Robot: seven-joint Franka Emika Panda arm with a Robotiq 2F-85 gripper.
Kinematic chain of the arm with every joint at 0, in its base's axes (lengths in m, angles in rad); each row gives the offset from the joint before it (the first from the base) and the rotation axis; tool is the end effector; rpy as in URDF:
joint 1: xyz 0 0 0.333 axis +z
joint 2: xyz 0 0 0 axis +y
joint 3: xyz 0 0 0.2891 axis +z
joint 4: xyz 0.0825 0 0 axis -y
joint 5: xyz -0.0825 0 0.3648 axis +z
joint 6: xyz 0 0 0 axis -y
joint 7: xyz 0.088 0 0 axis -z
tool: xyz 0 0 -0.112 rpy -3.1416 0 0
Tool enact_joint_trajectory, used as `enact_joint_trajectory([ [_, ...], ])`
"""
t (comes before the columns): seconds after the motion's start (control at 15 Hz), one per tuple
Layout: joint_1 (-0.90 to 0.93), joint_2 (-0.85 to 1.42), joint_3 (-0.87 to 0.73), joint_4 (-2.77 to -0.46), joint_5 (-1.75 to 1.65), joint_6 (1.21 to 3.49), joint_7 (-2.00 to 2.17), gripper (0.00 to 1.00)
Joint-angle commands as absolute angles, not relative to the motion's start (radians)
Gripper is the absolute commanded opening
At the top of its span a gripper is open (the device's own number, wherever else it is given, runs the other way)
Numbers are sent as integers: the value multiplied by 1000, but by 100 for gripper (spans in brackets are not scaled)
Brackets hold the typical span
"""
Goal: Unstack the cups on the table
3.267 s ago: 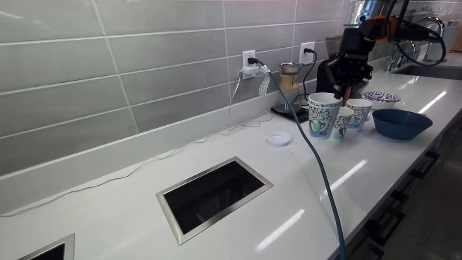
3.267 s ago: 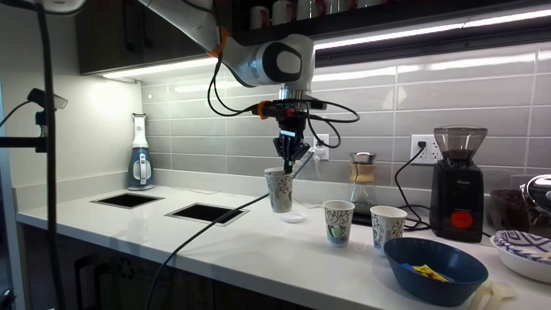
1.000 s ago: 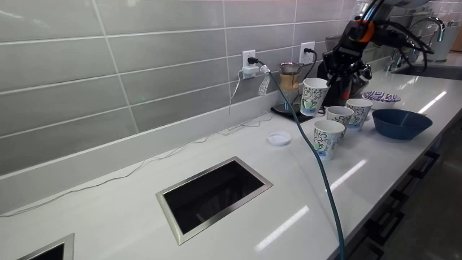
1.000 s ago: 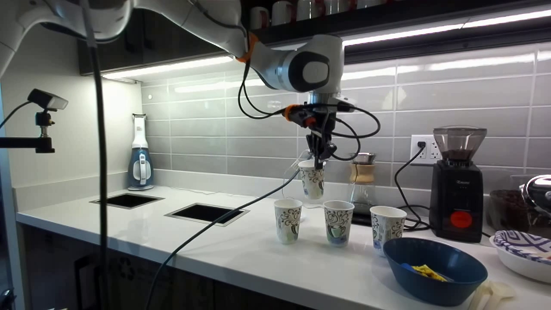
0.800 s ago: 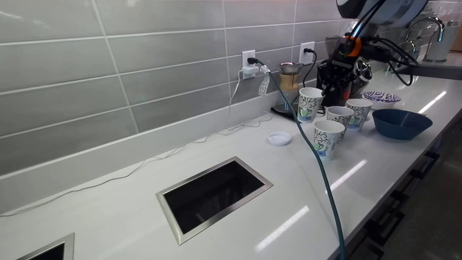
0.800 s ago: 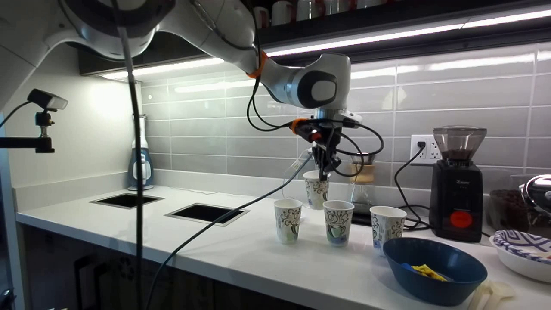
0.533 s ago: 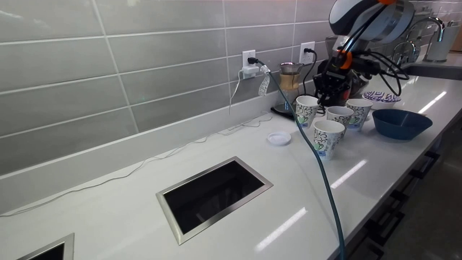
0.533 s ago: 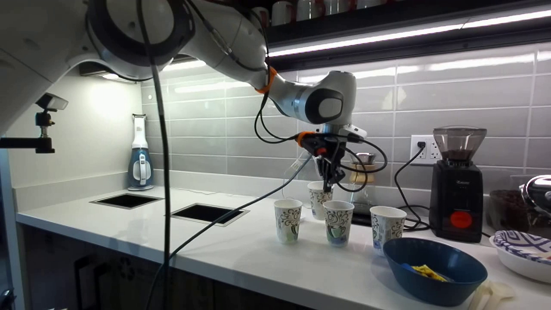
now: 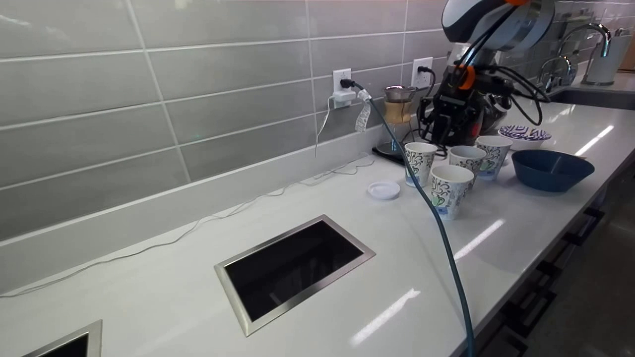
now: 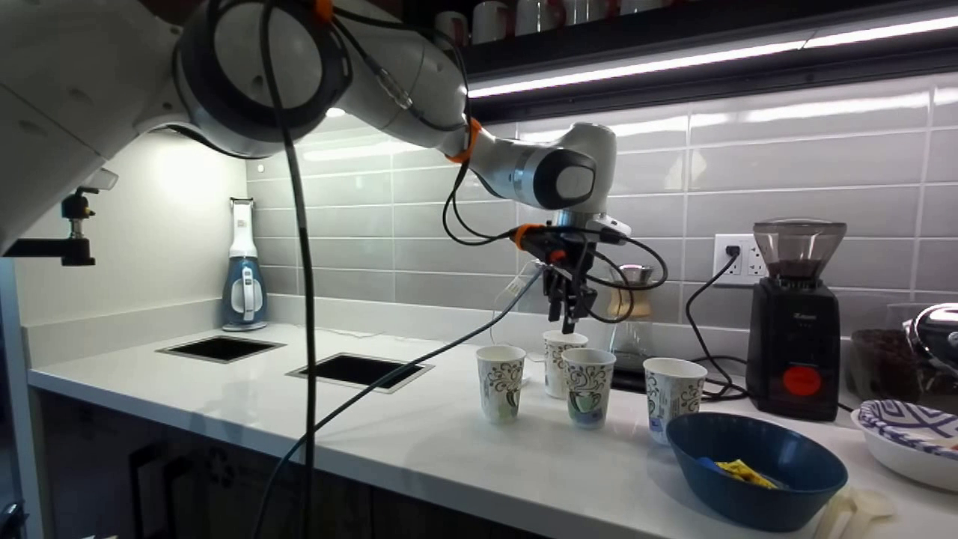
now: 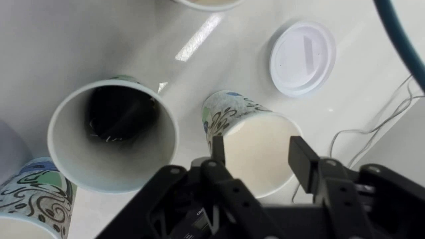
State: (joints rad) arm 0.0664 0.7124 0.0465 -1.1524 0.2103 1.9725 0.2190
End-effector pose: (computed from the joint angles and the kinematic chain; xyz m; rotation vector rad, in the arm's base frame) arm 0.7193 0.0866 0.3715 -2.8845 0.2765 -0.1005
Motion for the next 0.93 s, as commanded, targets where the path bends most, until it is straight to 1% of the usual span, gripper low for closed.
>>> enact_joint_trajectory([
  [0.0, 99, 621, 26, -1179, 110, 1841, 191, 84],
  [0.13, 113, 563, 14, -1213, 28, 1826, 146, 98],
  [0.2, 118, 528, 3, -1240, -18, 1849, 133, 99],
  [0.47, 100, 403, -4, -1357, -102, 1948, 64, 100],
  [0.87, 91, 208, -9, -1557, -149, 1974, 43, 100],
])
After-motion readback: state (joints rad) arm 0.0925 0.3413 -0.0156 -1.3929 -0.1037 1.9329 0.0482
